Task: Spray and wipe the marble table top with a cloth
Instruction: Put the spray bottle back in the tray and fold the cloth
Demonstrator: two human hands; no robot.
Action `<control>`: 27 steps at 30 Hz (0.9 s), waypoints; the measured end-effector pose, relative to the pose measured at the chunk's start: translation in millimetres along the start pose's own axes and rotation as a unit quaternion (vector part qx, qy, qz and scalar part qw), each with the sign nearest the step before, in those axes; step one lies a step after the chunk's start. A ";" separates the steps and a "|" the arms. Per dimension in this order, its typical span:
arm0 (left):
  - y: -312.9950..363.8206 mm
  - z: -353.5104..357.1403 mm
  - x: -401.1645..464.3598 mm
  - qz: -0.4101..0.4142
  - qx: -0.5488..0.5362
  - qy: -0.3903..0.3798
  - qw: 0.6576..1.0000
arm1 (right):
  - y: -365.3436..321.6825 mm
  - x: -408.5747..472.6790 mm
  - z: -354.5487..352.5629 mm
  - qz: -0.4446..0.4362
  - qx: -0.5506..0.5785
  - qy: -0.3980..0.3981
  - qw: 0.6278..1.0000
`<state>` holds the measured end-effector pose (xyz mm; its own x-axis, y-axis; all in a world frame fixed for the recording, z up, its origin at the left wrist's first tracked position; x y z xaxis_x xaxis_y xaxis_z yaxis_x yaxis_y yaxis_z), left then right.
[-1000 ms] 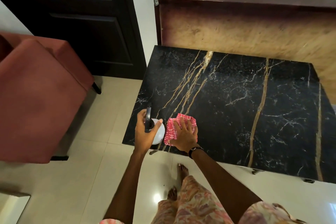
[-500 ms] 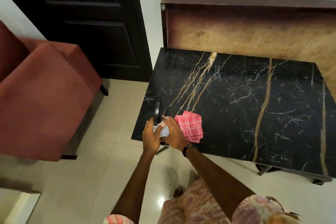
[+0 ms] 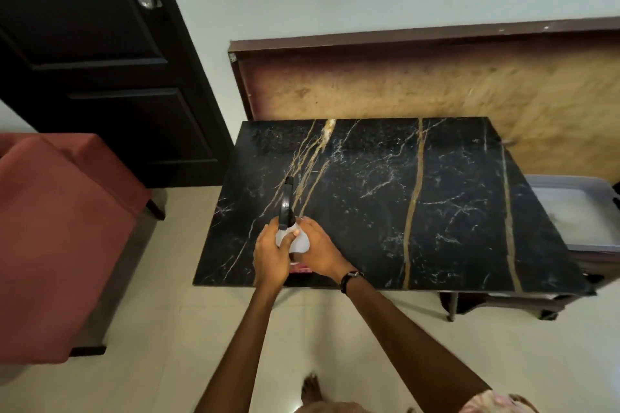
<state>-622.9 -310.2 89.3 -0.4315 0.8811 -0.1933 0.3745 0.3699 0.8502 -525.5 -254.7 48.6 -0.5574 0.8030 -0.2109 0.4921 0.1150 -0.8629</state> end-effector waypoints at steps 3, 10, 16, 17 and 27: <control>40.1 43.2 -17.6 0.031 -0.030 -0.023 0.999 | 19.0 -27.0 -49.2 0.005 -0.003 0.036 0.999; 124.3 146.3 -72.6 0.083 -0.033 -0.041 0.995 | 78.3 -93.3 -154.7 0.018 -0.036 0.102 0.994; 177.8 239.5 -105.8 0.121 -0.009 -0.050 0.991 | 131.5 -149.5 -238.3 0.035 -0.019 0.180 0.983; 188.2 253.6 -110.7 0.127 -0.006 -0.052 0.991 | 139.0 -157.5 -251.2 0.039 -0.019 0.195 0.980; 256.2 392.1 -92.7 0.175 0.062 -0.138 0.973 | 208.3 -201.3 -377.5 0.071 0.043 0.357 0.930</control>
<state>-165.2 -181.7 133.0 -0.0294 0.9987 -0.0418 0.5630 0.0511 0.8249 -58.4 -171.7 84.6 0.1101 0.9939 0.0072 0.4543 -0.0439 -0.8898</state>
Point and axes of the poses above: each hand's wrist, its own x-axis towards the middle knuckle, its own z-axis out of the palm, y = z × x, the point moved 6 cm from there along x, towards the middle knuckle, and after that the axes turned 5 degrees about -y, right-handed, at the moved point
